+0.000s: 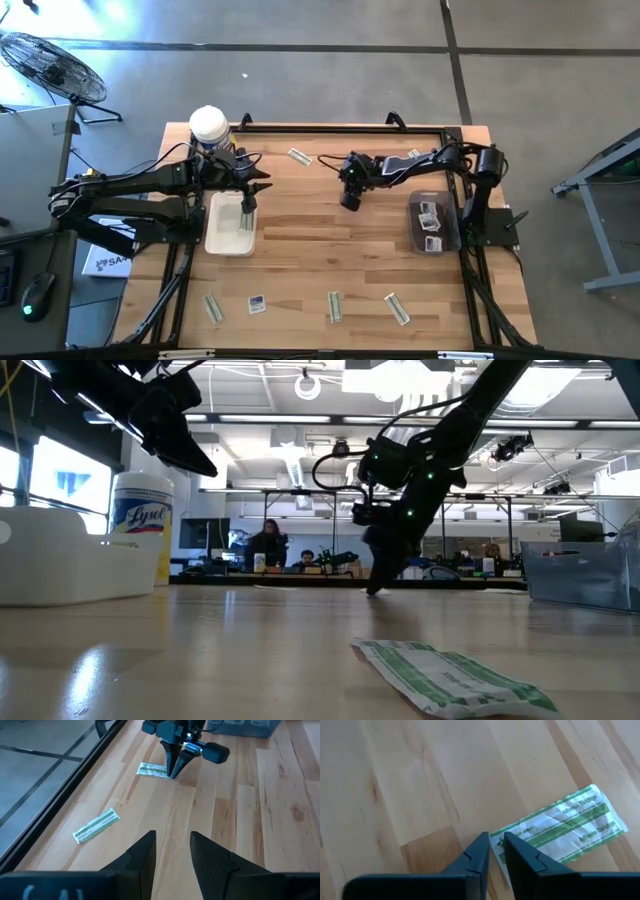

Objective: Pick & Place First Aid Supplies
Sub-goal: Put the green bandage into the white bin

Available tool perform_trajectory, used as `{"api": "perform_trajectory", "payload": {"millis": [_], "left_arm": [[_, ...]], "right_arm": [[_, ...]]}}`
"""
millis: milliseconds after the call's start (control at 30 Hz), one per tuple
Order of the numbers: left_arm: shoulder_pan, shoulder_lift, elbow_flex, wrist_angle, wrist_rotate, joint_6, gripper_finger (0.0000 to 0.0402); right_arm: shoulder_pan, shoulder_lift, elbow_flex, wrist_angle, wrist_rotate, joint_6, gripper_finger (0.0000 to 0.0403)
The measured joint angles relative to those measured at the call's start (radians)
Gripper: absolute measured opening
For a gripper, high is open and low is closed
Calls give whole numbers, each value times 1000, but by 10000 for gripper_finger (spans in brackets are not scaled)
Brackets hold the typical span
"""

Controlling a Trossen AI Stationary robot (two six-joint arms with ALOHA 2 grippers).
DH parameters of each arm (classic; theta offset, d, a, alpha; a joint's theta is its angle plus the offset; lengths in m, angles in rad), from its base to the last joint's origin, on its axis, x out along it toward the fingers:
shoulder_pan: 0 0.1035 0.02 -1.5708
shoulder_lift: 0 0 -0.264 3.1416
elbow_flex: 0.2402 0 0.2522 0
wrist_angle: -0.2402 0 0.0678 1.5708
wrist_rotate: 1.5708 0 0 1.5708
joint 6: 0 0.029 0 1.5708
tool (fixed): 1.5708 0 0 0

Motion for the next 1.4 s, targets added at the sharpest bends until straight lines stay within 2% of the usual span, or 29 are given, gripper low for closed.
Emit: {"api": "perform_trajectory", "payload": {"millis": [200,400,567,700,833,1100,1400], "left_arm": [[0,0,0,0,0,0,117],[0,0,0,10,0,18,117],[0,0,0,28,3,65,117],[0,10,0,43,62,75,117],[0,38,1,66,163,129,117],[0,186,1,154,348,161,117],[-1,333,0,362,376,170,117]], "right_arm": [[-1,3,-1,23,2,24,3],[0,-13,-3,56,-21,97,3],[39,-81,-10,44,-48,134,2],[97,-147,-5,70,-44,143,2],[153,-173,-6,112,-72,186,1],[261,-180,-4,235,-84,237,1],[304,-181,-4,302,-68,289,1]]}}
